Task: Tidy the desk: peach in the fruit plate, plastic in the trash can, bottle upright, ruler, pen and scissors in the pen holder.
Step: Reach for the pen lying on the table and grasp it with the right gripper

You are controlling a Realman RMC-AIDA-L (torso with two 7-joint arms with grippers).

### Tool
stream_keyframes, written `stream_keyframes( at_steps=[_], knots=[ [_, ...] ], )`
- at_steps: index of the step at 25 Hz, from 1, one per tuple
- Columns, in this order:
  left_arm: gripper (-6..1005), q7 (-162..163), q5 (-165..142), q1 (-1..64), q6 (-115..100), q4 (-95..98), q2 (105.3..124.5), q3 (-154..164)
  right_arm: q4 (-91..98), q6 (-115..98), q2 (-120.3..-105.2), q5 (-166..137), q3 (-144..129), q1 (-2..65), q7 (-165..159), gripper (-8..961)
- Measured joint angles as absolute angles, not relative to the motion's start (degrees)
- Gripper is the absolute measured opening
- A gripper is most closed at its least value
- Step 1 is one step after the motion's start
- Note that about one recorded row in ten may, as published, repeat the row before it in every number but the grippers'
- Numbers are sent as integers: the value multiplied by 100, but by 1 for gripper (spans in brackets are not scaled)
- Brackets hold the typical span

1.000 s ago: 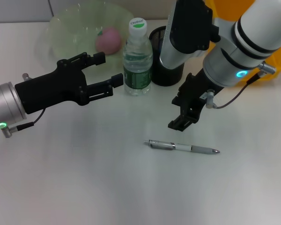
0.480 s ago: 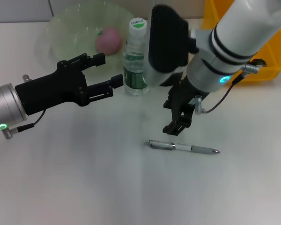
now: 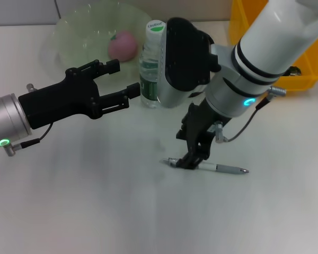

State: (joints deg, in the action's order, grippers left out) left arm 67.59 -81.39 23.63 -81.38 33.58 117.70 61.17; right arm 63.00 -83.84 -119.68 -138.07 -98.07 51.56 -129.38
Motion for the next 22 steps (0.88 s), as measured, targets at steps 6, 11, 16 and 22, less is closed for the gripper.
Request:
stream_keyframes(
  at_steps=[6,11,16,22],
  knots=[
    [815,6759,-8127,2365,-8129,3358,11779,6117,6034,-8395,-11974,-13805,-9824,5165,-12949,634],
    [815,6759,-8129,2378,-8121,3358,11786,6117,5948,-8332,-11973,-13815,-9943,5157,-12949,634],
    [815,6759,-8127,2374,-8121,3358,11787,6117,5901,-8182,-11981,-13812,-10121,5159,-12966,633],
    [814,6759,-8123,2354,-8121,3360,11788,6117,5799,-8054,-11981,-13793,-10226,5168,-12980,633]
  ],
)
